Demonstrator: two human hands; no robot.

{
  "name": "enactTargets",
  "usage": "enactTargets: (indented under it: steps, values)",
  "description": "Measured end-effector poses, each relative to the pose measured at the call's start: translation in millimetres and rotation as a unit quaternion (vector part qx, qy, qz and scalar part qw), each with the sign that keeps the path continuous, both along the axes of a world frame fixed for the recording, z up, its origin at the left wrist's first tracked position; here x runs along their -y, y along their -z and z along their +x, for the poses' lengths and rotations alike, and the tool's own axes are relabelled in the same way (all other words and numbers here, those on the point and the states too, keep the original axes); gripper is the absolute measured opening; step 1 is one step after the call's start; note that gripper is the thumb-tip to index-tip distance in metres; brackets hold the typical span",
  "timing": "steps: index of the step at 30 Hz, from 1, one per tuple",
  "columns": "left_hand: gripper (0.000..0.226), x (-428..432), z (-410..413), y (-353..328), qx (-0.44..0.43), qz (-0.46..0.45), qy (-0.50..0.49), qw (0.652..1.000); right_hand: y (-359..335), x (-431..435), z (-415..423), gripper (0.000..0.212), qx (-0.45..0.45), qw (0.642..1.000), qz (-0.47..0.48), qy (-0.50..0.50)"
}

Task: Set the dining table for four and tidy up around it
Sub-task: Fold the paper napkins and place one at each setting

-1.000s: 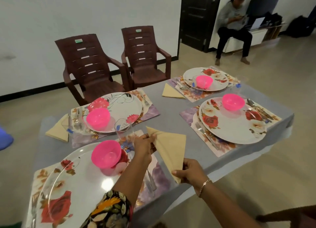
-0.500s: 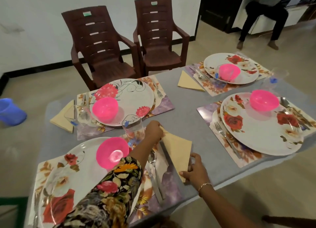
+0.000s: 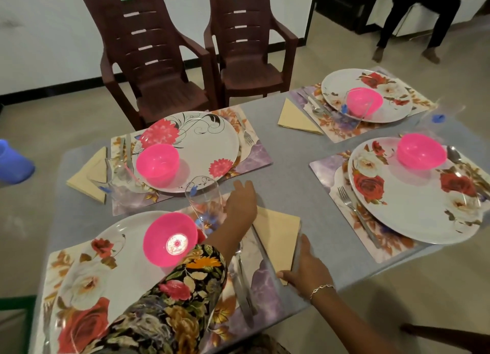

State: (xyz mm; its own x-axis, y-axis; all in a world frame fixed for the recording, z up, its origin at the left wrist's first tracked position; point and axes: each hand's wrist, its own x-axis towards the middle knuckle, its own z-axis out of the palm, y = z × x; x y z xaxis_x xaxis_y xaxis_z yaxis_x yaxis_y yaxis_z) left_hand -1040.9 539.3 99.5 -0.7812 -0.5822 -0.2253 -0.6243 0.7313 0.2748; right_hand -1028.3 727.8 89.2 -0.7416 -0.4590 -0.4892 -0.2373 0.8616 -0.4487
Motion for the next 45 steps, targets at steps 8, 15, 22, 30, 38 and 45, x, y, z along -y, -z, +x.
enactTargets:
  steps: [8,15,22,30,38,45]
  values:
    - [0.057,-31,24,8,0.083,-0.051,0.143,0.985,6,-2,-6,0.067,-0.309,0.937,-0.024,-0.158]
    - [0.074,-30,26,10,0.113,-0.083,0.203,0.969,18,-4,0,0.066,-0.306,0.922,0.008,-0.235]
    - [0.054,-54,61,-6,0.022,-0.113,0.201,0.973,21,-36,8,0.055,-0.312,0.919,-0.041,-0.237]
    - [0.035,-89,197,-32,-0.149,-0.092,0.008,0.985,-2,-38,65,0.023,-0.354,0.884,-0.187,-0.243]
    - [0.027,-78,362,-57,-0.143,-0.121,-0.196,0.962,-23,17,179,0.021,-0.305,0.824,-0.317,-0.357]
    - [0.032,-56,499,-46,-0.126,-0.138,-0.366,0.912,-29,83,288,0.028,-0.248,0.771,-0.338,-0.480]
